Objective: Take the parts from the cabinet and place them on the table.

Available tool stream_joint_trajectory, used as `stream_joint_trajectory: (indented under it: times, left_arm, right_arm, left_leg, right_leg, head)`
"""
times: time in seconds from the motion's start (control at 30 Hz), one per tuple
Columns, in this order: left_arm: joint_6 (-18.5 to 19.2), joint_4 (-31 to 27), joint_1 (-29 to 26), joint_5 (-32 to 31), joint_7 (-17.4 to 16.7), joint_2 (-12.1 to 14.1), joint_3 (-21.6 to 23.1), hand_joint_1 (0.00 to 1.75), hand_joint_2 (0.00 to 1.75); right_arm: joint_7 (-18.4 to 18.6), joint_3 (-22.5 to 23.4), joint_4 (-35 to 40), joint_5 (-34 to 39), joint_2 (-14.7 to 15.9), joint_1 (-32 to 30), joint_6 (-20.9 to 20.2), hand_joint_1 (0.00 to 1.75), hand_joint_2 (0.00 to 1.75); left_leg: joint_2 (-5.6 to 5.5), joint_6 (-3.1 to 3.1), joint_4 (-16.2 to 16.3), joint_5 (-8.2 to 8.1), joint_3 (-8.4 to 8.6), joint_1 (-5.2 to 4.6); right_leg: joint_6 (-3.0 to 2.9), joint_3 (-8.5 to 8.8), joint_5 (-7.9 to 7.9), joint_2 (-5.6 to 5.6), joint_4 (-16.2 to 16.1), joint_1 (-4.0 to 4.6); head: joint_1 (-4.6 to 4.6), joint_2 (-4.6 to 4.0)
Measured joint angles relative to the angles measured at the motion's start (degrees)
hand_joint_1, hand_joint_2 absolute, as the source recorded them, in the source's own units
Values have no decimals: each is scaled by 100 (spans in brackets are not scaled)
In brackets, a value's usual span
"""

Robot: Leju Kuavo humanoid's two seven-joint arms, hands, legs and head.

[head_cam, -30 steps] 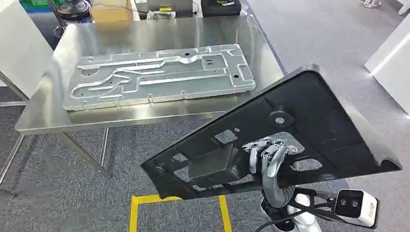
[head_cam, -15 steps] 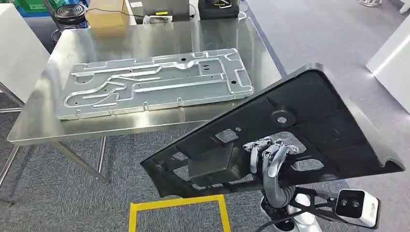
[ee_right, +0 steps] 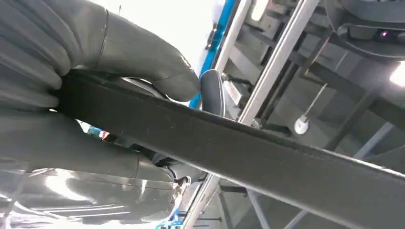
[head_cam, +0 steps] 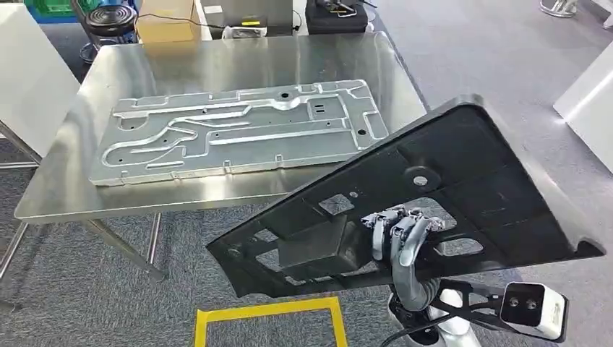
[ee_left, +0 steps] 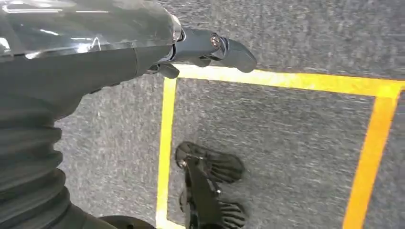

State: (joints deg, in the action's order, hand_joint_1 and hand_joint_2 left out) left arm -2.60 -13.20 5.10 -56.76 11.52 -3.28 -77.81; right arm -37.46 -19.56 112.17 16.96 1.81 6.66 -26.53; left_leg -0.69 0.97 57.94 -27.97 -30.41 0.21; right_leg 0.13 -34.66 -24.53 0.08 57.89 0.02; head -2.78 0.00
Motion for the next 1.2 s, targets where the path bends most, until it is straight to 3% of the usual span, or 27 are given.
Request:
stream_joint_trajectory:
  times: [0.1, 0.13, 0.17, 0.2, 0.27, 0.3, 0.33, 0.37, 0.43, 0.47, 0.5, 0.53, 0.6, 0.67, 0.7, 0.77, 0.8, 0.83, 0.87, 0.9, 0.97, 1.0, 1.1, 1.17, 1.2]
  left_arm:
    - [9, 0, -5, -9, 0, 0, 0, 0, 175]
    - [9, -2, 4, -11, 2, 22, 0, 0, 175]
    - [15, -2, 9, -15, 9, 17, 0, 0, 175]
    - [24, -2, 13, -28, 9, 15, 2, 0, 175]
    - [24, -2, 15, -28, 7, 20, 0, 0, 175]
    - [24, -2, 0, -30, 0, 24, 0, 0, 175]
    - [24, -2, -16, -30, -6, 24, 0, 0, 175]
    - [24, -2, -22, -33, -9, 24, 0, 0, 175]
    - [24, -2, -17, -37, -11, 28, 0, 0, 175]
    - [22, -2, -19, -44, -15, 30, 0, 0, 175]
    - [20, -2, -14, -44, -20, 28, 2, 0, 175]
    - [20, -2, -4, -48, -28, 28, 2, 0, 175]
    - [24, -2, -23, -52, -33, 31, 2, 0, 175]
    - [35, -2, -16, -65, -33, 31, 4, 0, 175]
    - [42, -2, -11, -68, -33, 31, 4, 0, 175]
    - [42, -2, -8, -68, -31, 31, 4, 0, 175]
    - [35, -2, -10, -68, -31, 31, 4, 0, 175]
    - [31, -2, -14, -65, -33, 31, 4, 0, 175]
    - [26, -2, -18, -65, -33, 31, 4, 0, 175]
    - [24, -2, -19, -65, -33, 31, 4, 0, 175]
    - [24, -2, -12, -65, -33, 31, 4, 0, 175]
    - [24, -2, -10, -65, -33, 22, 4, 0, 175]
    - [22, -2, -2, -65, -35, 22, 4, 0, 175]
    - [13, -2, 16, -63, -33, 35, 4, 0, 175]
    - [15, -2, 20, -63, -24, 28, 4, 0, 175]
  right_arm:
    - [7, -11, 5, 9, -18, 10, 13, 175, 175]
    - [7, -11, 20, 11, -31, 8, 15, 175, 175]
    - [9, -13, 24, 11, -44, 19, 15, 175, 175]
    - [9, -19, 29, 24, -76, 39, 17, 175, 175]
    - [11, -26, 28, 22, -98, 34, 30, 175, 175]
    - [15, -31, 26, 22, -98, 34, 35, 175, 175]
    - [15, -31, 26, 22, -103, 35, 50, 175, 175]
    - [17, -31, 26, 22, -105, 34, 59, 175, 175]
    - [17, -31, 26, 24, -107, 36, 63, 175, 175]
    - [17, -31, 26, 26, -105, 37, 63, 175, 175]
    - [17, -31, 26, 31, -105, 45, 63, 175, 175]
    - [17, -31, 26, 44, -105, 53, 66, 175, 175]
    - [17, -33, 26, 87, -103, 77, 102, 175, 175]
    - [17, -35, 46, 109, -98, 105, 136, 175, 175]
    - [17, -35, 55, 125, -94, 130, 153, 175, 175]
    - [15, -35, 55, 146, -83, 115, 186, 175, 175]
    - [13, -35, 55, 146, -72, 90, 186, 175, 175]
    - [11, -35, 55, 142, -61, 67, 188, 175, 175]
    - [9, -35, 55, 138, -57, 54, 190, 175, 175]
    - [9, -35, 55, 136, -55, 53, 190, 175, 175]
    - [7, -35, 57, 135, -50, 55, 190, 175, 175]
    - [9, -37, 53, 136, -50, 55, 190, 175, 175]
    - [7, -39, 59, 127, -46, 45, 190, 175, 175]
    - [2, -41, 68, 107, -46, 39, 184, 175, 175]
    - [2, -44, 74, 94, -46, 57, 179, 175, 175]
  left_leg:
    - [19, -96, -74, -16, 32, 23]
    - [18, -132, -87, -56, 75, -7]
    - [32, -154, 64, -120, 62, 7]
    - [31, -165, 429, -300, -112, 30]
    - [32, -209, 1392, -668, -665, 47]
    - [32, -230, 1731, -722, -899, 50]
    - [32, -243, 1769, -616, -989, 54]
    - [34, -247, 1539, -381, -940, 60]
    - [39, -239, 467, 307, -525, 78]
    - [45, -221, 119, 385, -379, 82]
    - [41, -205, 51, 299, -329, 38]
    - [34, -147, 69, 286, -340, 44]
    - [31, -94, 62, 260, -350, 24]
    - [31, -14, -6, 270, -281, 63]
    - [38, 24, -17, 246, -254, 65]
    - [43, 57, -15, 208, -223, 56]
    - [41, 58, -12, 185, -207, 52]
    - [36, 57, -12, 159, -176, 48]
    - [29, 51, -12, 128, -133, 47]
    - [22, 42, -12, 94, -79, 44]
    - [17, 13, -17, 9, 53, 38]
    - [20, -20, -31, -24, 50, 22]
    - [33, -115, -64, -63, 59, 40]
    - [38, -177, -48, -125, 134, 32]
    - [41, -188, 162, -234, 69, 25]
  right_leg:
    - [-45, -8, -26, 28, -5, 17]
    - [-62, 79, -12, 25, -94, -59]
    - [-89, 163, -22, 17, -151, -57]
    - [-128, 199, -46, -5, -159, -64]
    - [-148, 239, -99, -6, -157, -54]
    - [-151, 256, -124, -5, -147, -52]
    - [-145, 281, -151, 2, -140, -53]
    - [-138, 320, -185, 10, -129, -54]
    - [-102, 424, -286, 13, -89, -56]
    - [-76, 452, -338, 6, -71, -56]
    - [-35, 442, -366, 21, -38, -13]
    - [-10, 425, -368, 23, -44, -16]
    - [37, 432, -385, 23, -59, -24]
    - [115, 433, -470, 16, 53, -48]
    - [134, 277, -627, 12, 354, -44]
    - [169, -292, -1021, 11, 1345, -62]
    - [173, -544, -1103, 11, 1722, -68]
    - [170, -693, -1038, 11, 1865, -71]
    - [158, -686, -828, 11, 1715, -72]
    - [135, -559, -527, 11, 1336, -70]
    - [46, -103, 114, 10, 220, -51]
    - [2, -24, 12, 2, 106, -3]
    - [-53, -29, -19, 28, 36, 28]
    - [-93, 85, -18, 22, -76, -55]
    - [-142, 154, -48, 18, -106, -51]
  head:
    - [0, 0]
    - [-2, 0]
    - [0, 0]
    - [-13, 0]
    - [-15, 0]
    - [-13, 0]
    - [-15, 0]
    - [-15, 0]
    - [-15, 0]
    - [-13, 0]
    - [-13, 0]
    - [-13, 0]
    - [-13, 0]
    - [-13, 0]
    - [-13, 0]
    - [-13, 0]
    - [-13, 0]
    - [-13, 0]
    - [-13, 0]
    - [-13, 0]
    - [-11, 0]
    - [-11, 0]
    - [-13, 0]
    - [-11, 0]
    - [-15, 0]
